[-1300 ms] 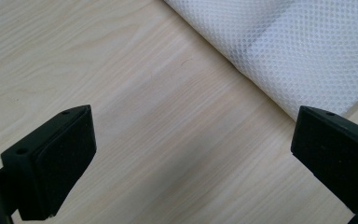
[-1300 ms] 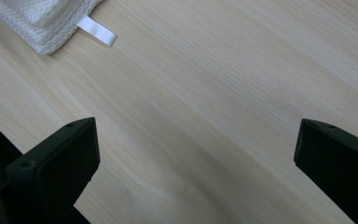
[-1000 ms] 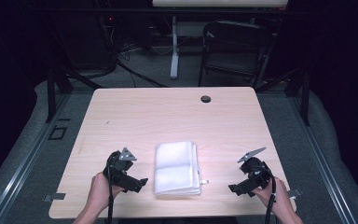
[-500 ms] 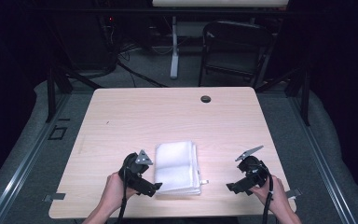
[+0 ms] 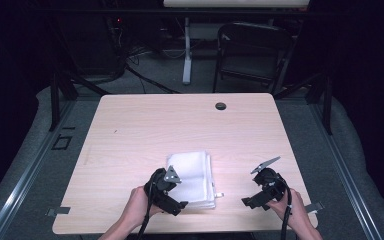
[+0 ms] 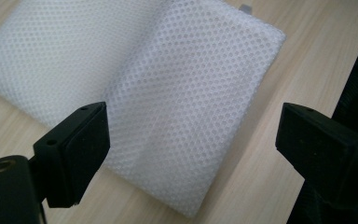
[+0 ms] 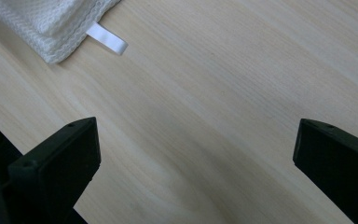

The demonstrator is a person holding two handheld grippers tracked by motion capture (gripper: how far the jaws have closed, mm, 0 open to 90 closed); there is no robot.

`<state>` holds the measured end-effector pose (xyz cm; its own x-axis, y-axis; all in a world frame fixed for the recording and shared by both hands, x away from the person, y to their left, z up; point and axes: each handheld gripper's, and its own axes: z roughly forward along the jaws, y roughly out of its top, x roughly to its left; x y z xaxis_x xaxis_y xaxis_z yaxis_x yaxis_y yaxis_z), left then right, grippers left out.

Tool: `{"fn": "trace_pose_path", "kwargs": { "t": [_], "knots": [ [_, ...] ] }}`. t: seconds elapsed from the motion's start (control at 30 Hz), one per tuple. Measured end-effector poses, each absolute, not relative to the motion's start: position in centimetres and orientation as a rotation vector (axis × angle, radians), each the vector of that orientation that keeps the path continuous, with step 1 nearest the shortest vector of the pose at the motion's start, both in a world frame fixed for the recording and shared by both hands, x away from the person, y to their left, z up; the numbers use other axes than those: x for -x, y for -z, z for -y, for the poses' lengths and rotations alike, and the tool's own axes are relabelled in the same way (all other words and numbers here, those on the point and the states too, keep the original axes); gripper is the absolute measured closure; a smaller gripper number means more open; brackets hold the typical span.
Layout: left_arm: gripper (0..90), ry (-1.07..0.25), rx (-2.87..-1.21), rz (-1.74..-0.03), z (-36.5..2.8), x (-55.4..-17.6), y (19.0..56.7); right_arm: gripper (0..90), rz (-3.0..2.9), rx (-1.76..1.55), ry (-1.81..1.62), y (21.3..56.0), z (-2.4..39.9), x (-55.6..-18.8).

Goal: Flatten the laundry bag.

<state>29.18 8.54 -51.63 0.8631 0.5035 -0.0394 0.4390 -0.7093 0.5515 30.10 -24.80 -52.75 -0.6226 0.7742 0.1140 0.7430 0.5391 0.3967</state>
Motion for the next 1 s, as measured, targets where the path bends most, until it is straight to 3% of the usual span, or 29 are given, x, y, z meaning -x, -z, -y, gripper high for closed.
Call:
{"fn": "trace_pose_path", "kwargs": {
  "t": [0.43, 0.7, 1.0],
  "knots": [
    [17.4, -0.152, -2.542, -0.588, -5.4, -29.5, 53.3, 0.6, -2.713, -1.321, -0.618, 53.0, 24.6, -30.0],
    [30.0, -0.172, -2.611, -0.561, -4.6, -29.7, 54.7, 0.9, -2.756, -1.293, -0.647, 53.2, 24.0, -29.8],
    [38.3, -0.204, -2.635, -0.539, -4.4, -29.8, 55.2, 4.9, -2.779, -1.278, -0.646, 53.3, 23.5, -29.6]
  ]
}}
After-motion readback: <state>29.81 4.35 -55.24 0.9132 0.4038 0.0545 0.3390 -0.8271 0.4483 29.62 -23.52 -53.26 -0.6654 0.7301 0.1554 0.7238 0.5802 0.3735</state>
